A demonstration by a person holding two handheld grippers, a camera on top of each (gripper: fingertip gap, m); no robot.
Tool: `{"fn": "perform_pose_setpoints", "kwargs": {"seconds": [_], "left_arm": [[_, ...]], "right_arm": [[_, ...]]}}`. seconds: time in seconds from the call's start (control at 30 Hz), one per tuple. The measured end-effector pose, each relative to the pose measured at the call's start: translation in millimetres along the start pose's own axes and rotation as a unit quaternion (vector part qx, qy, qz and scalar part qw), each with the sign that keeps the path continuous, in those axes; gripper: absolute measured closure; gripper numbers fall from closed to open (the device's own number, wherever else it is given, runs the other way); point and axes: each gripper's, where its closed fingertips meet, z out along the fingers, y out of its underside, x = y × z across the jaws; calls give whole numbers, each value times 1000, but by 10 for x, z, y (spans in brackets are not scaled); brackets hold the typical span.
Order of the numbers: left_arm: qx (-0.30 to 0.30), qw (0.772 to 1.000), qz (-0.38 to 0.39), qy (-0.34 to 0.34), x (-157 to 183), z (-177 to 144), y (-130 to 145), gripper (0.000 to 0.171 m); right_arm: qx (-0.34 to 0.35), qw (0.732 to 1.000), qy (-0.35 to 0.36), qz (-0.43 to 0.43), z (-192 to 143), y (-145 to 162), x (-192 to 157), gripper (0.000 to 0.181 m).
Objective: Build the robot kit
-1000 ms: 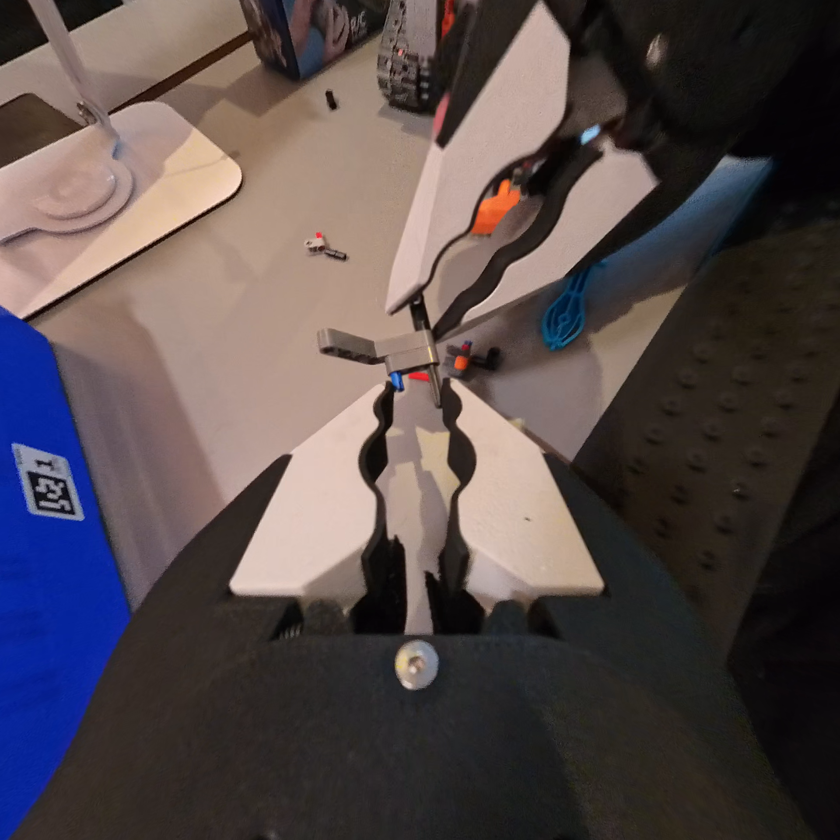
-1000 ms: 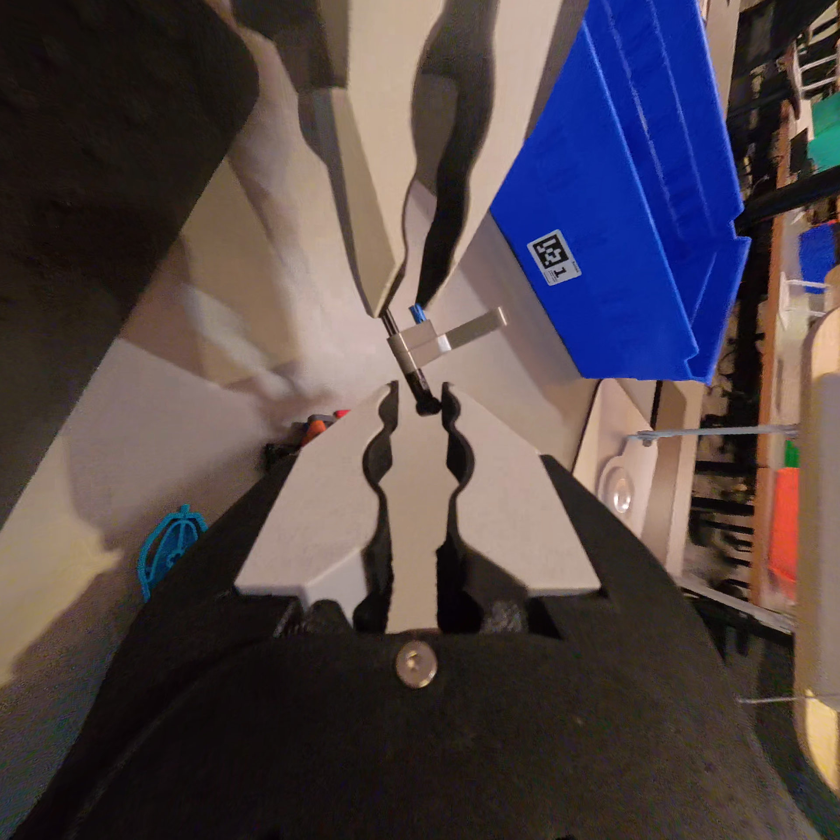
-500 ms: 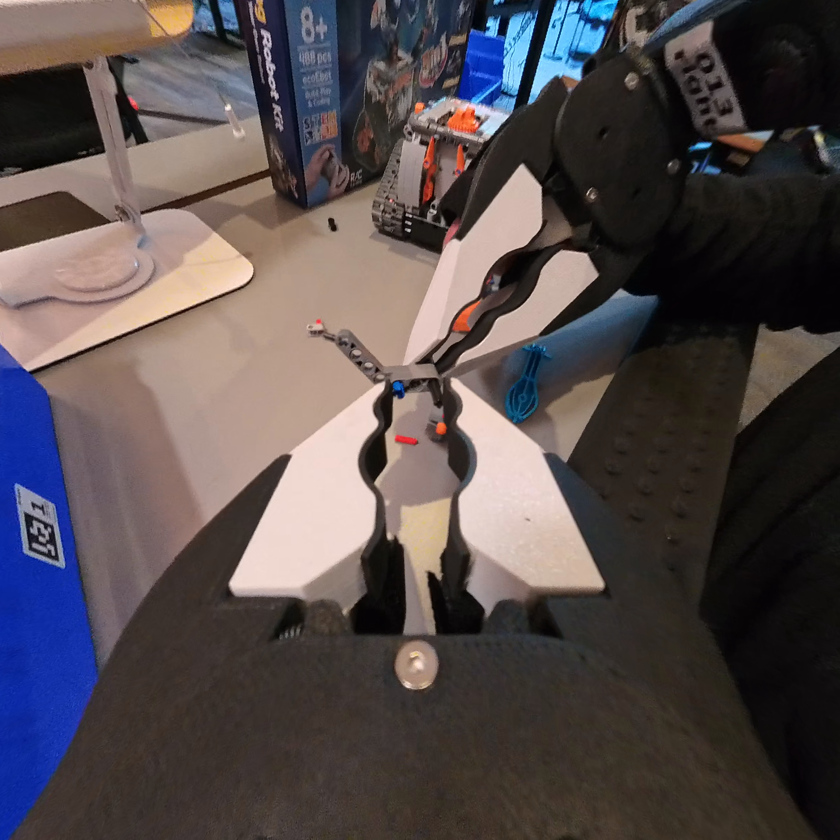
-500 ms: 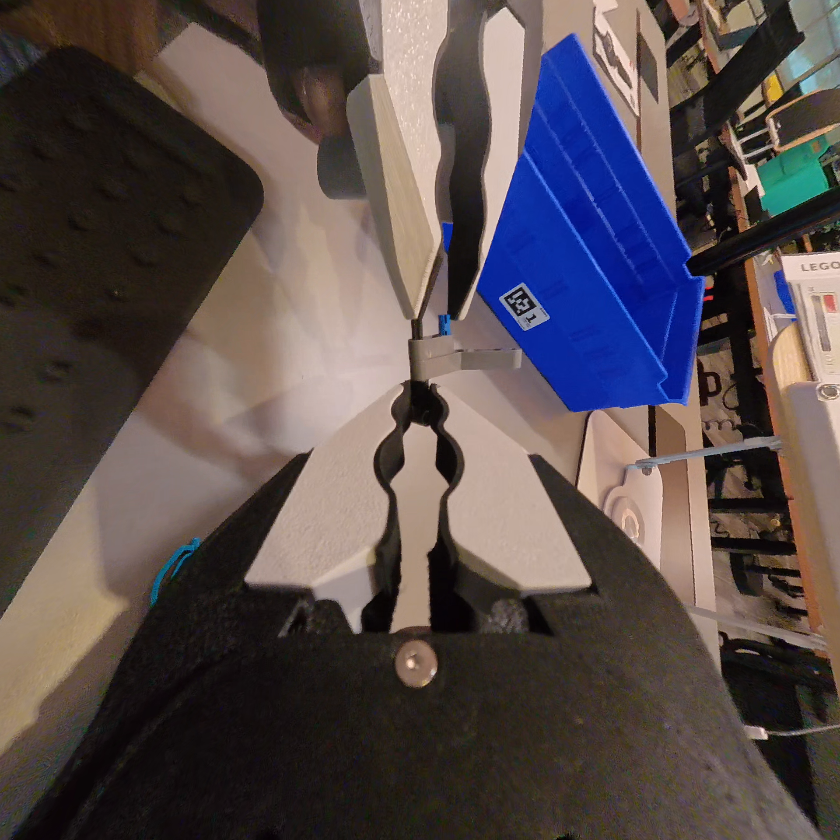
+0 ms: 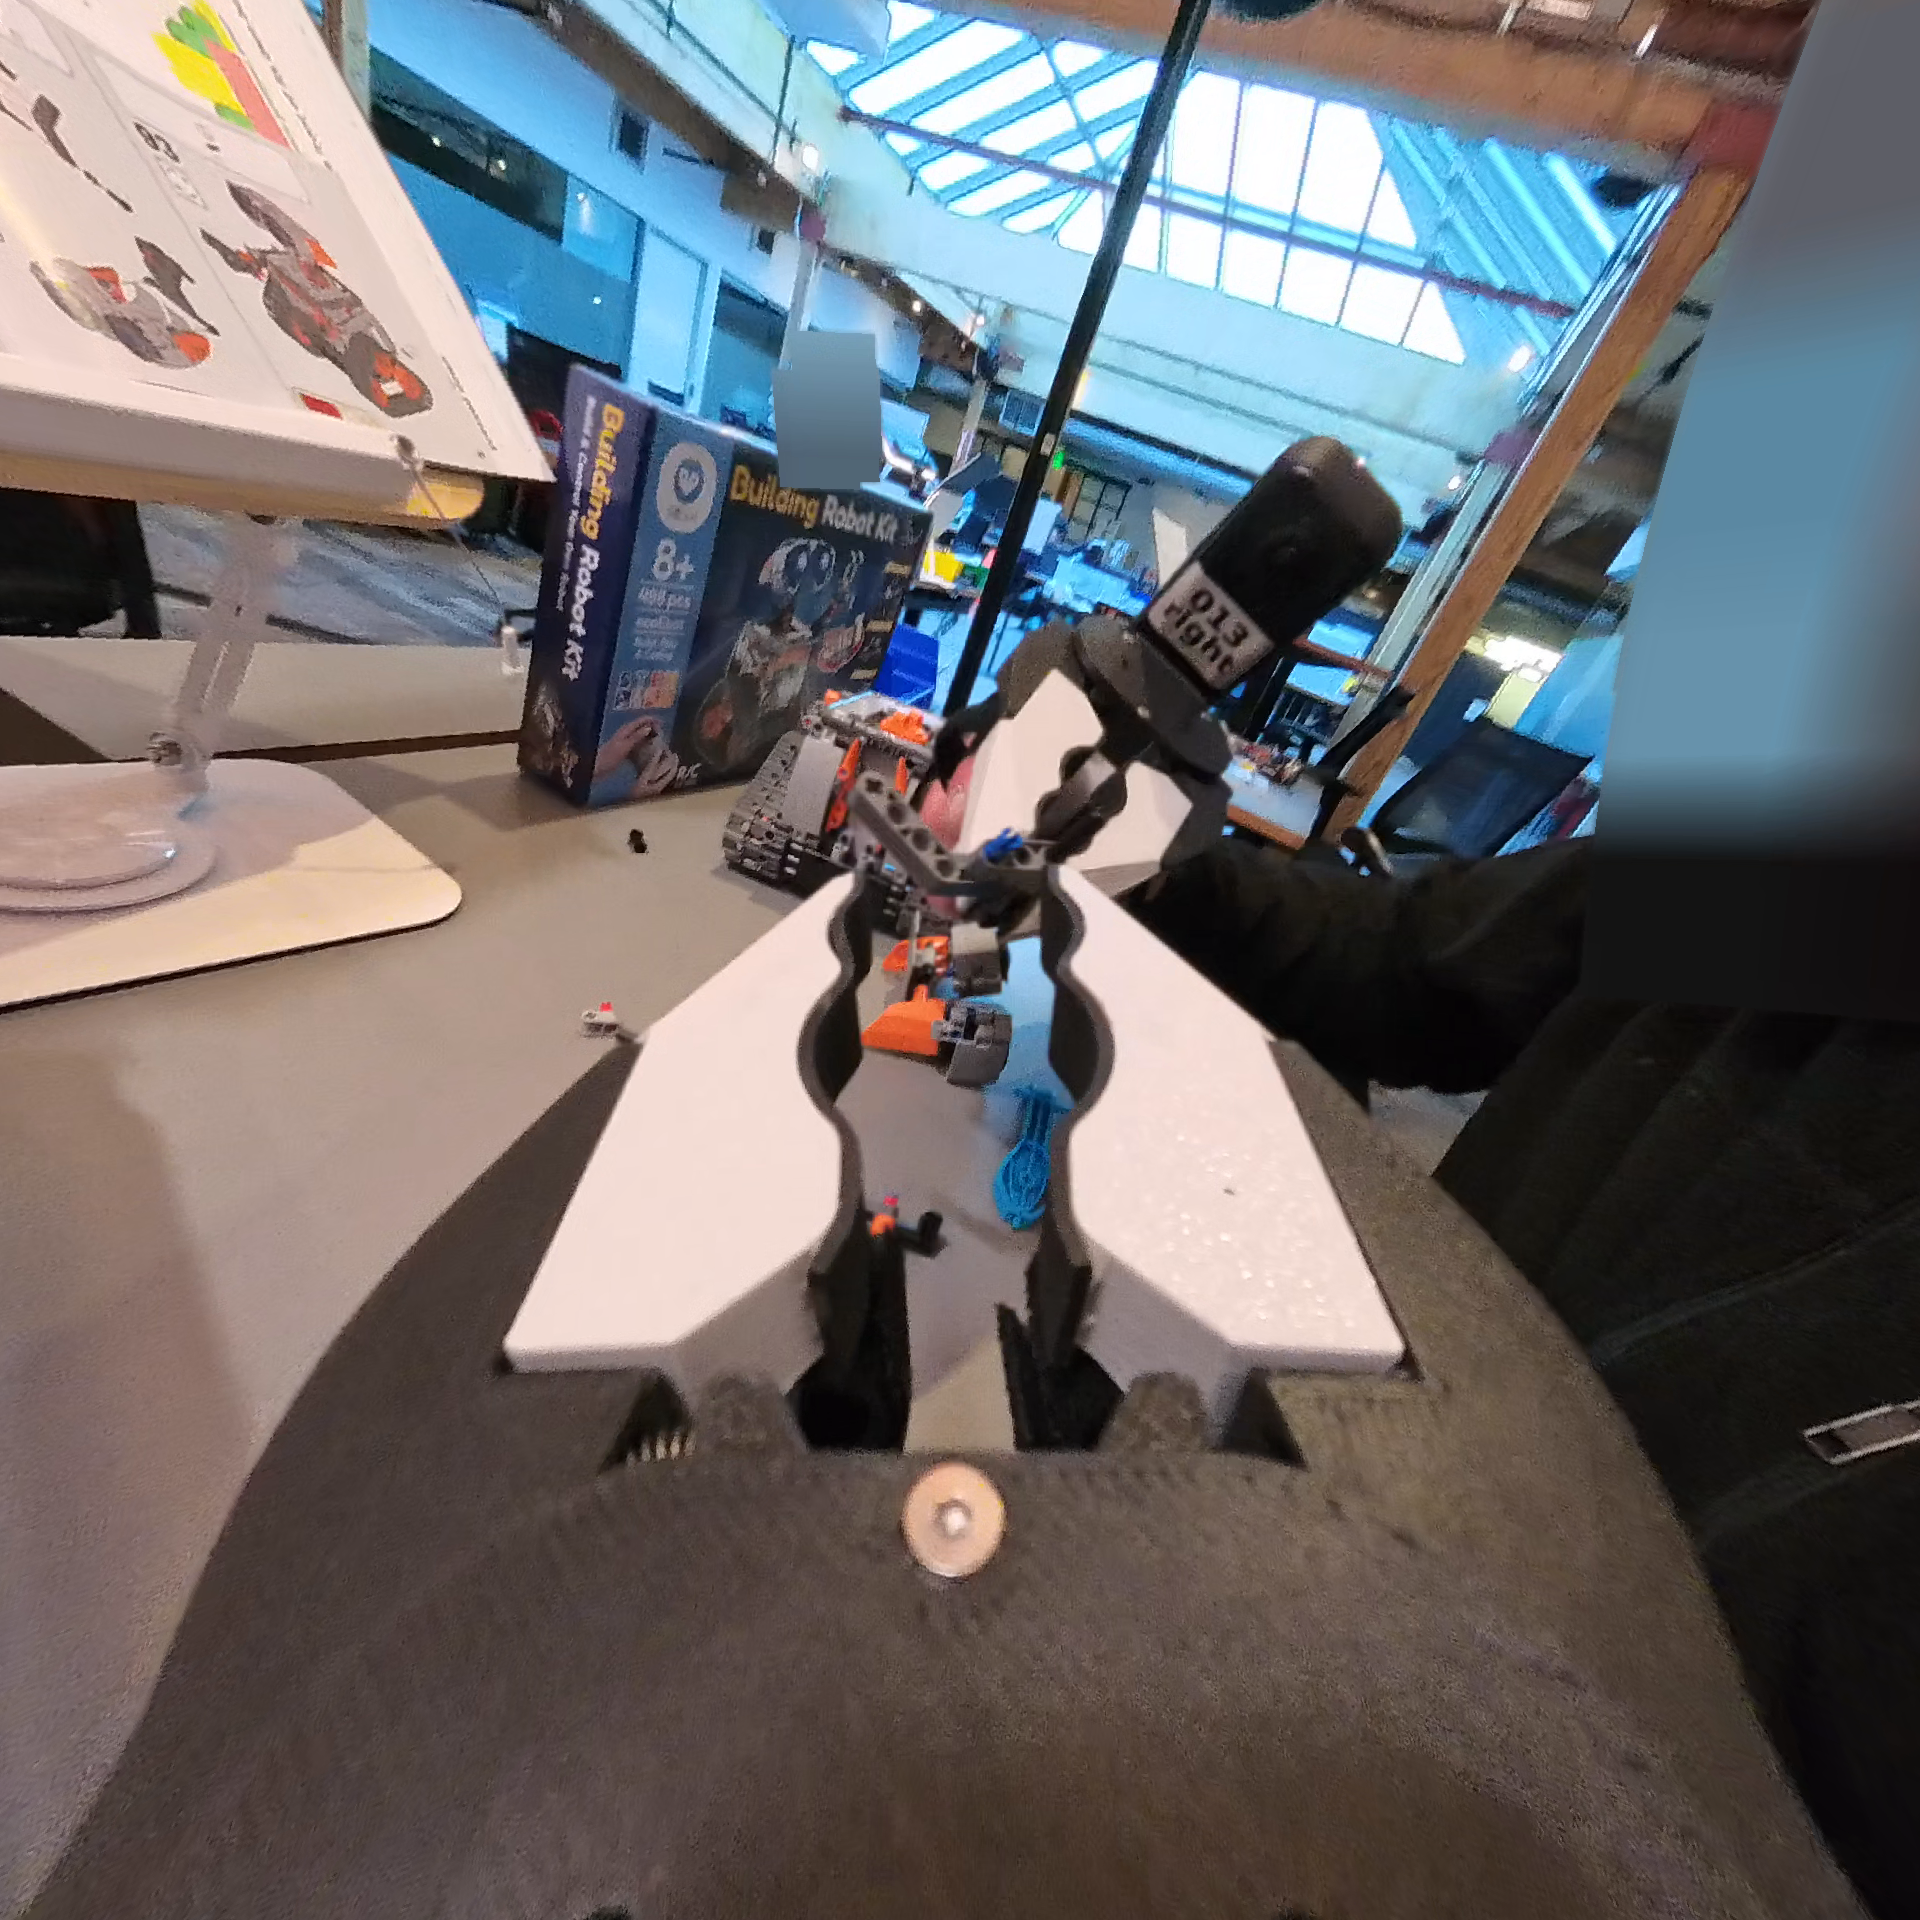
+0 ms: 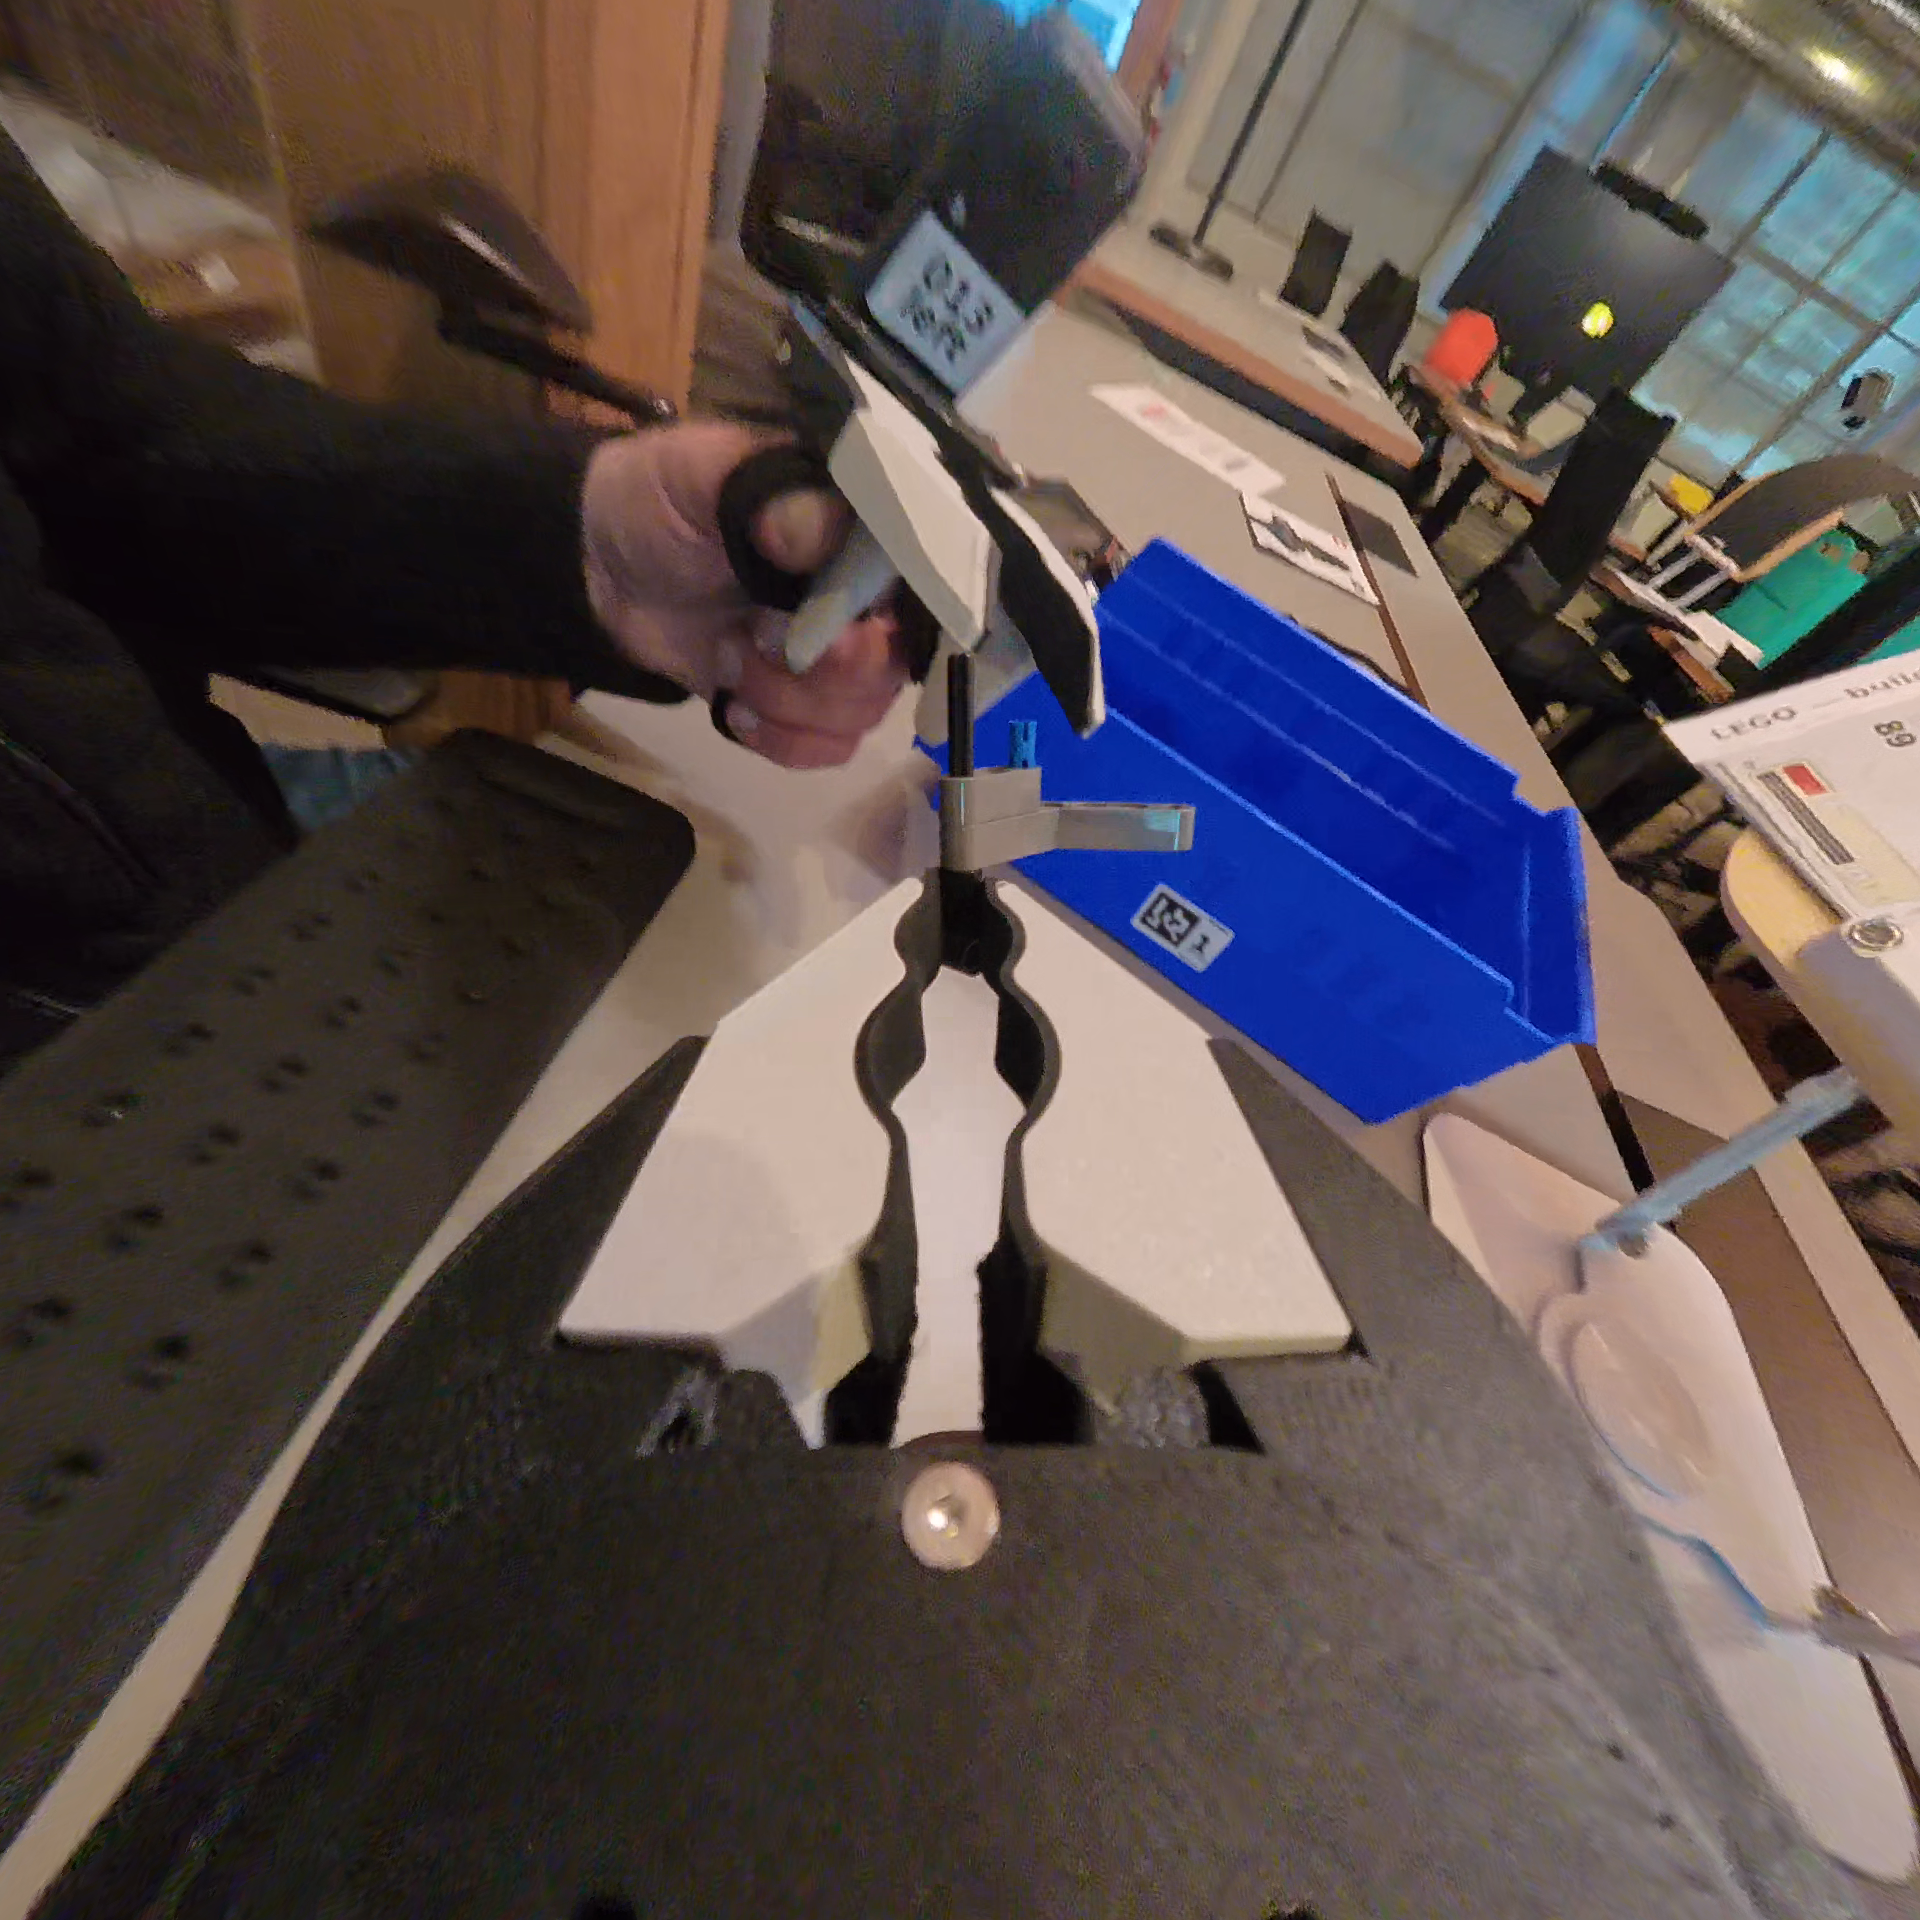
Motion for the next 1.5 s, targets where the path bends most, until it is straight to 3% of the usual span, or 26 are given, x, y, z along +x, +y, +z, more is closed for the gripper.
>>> {"fn": "perform_pose_setpoints", "kwargs": {"seconds": [0.17,0.3,0.53,0.63,0.73,0.87,1.0,1.13,1.27,1.5], "left_arm": [[28,996,-57,66,89,120,-112,142],[7,987,-110,115,163,261,-29,140],[28,974,-142,172,289,316,-20,161],[35,985,-108,130,221,304,-41,164],[18,997,-66,35,13,281,-40,165],[8,997,-23,-76,-216,229,-88,165],[-10,992,13,-127,-258,303,-76,165],[-19,990,22,-138,-215,419,-36,165],[9,992,5,-128,-211,427,-88,163],[50,997,-25,-54,-96,375,-231,154]], "right_arm": [[33,999,-22,-11,-34,-115,-83,176],[42,998,-32,-33,-43,-169,-155,176],[42,997,-45,-48,-30,-170,-223,175],[20,999,-12,-37,-26,-91,-81,164],[-12,998,37,-48,-62,-31,97,143],[-81,987,91,-100,-18,37,167,139],[-121,973,160,-115,73,82,247,139],[-134,968,190,-99,83,171,311,170],[-90,980,171,-39,0,81,351,175],[27,992,94,85,-86,-105,326,175]]}}
